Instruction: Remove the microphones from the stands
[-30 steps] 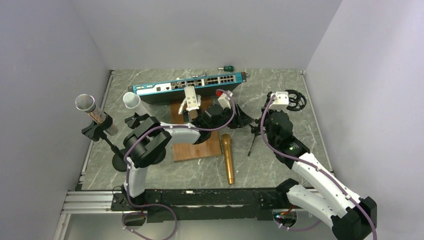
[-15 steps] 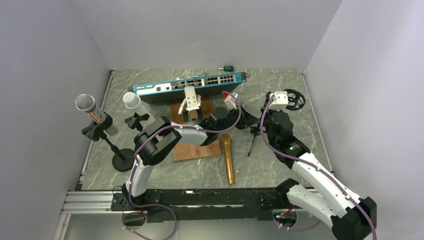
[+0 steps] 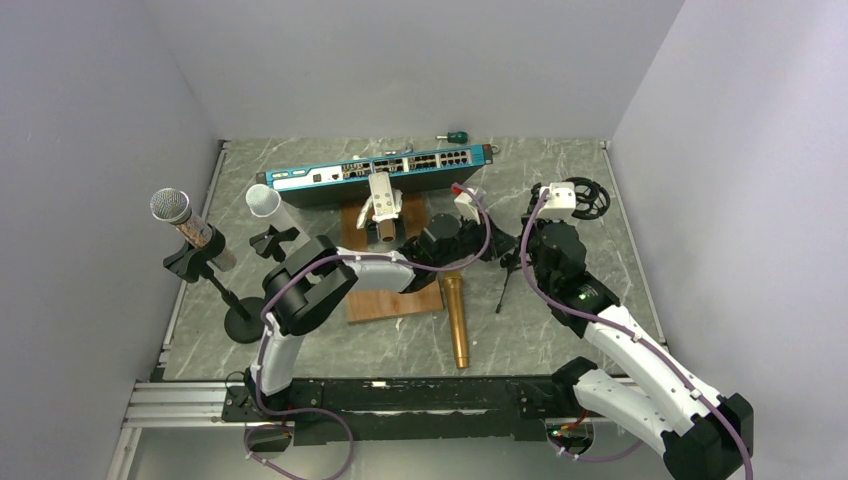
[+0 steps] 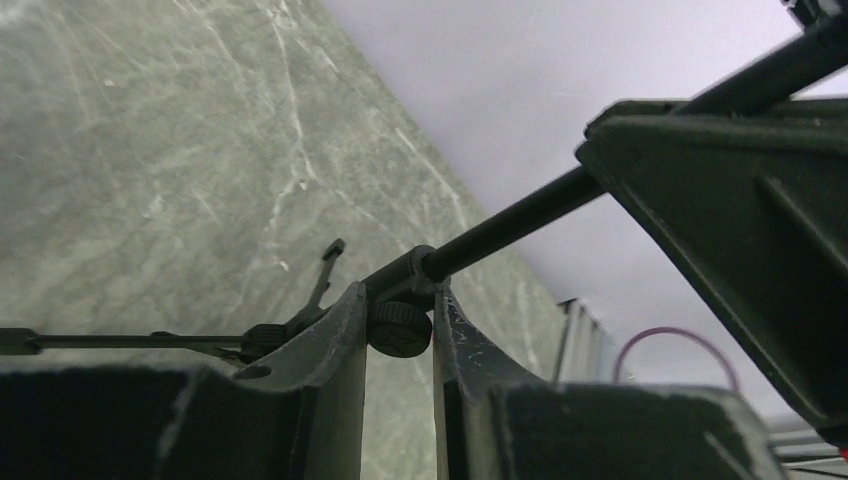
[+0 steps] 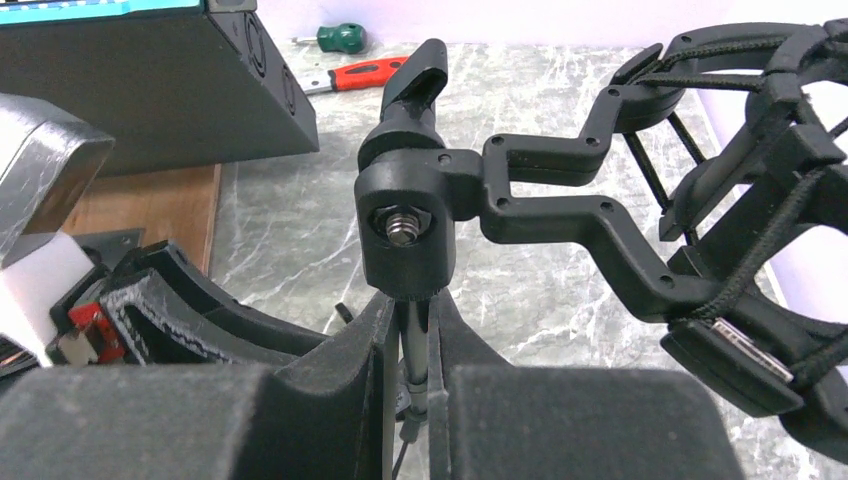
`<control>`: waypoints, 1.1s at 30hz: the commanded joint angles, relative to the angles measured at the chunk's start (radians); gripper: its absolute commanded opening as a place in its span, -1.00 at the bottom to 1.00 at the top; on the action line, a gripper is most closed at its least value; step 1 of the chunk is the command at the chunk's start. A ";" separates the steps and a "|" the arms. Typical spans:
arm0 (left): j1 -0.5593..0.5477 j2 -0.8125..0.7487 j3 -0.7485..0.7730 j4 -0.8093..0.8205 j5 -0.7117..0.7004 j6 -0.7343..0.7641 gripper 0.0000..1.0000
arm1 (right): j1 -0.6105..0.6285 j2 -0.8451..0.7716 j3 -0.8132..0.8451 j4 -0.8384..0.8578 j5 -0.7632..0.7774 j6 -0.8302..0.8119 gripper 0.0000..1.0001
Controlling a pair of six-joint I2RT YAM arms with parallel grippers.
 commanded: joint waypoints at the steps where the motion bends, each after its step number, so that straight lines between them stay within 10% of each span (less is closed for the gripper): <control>1: -0.039 -0.061 0.014 -0.125 -0.067 0.319 -1.00 | 0.007 0.017 0.020 -0.010 -0.026 0.007 -1.00; 15: -0.037 -0.063 0.051 -0.168 -0.004 0.502 -1.00 | 0.003 0.011 0.019 -0.010 -0.042 0.004 -1.00; 20: 0.058 -0.066 0.070 -0.244 0.178 -0.090 -1.00 | 0.002 -0.002 0.008 -0.008 -0.050 -0.002 -1.00; 24: 0.084 -0.037 0.015 0.041 0.296 -0.632 -1.00 | 0.001 -0.006 -0.010 0.020 -0.080 -0.013 -1.00; 33: 0.080 -0.054 0.064 -0.158 0.290 -0.968 -1.00 | -0.002 -0.006 0.001 0.017 -0.074 -0.020 -1.00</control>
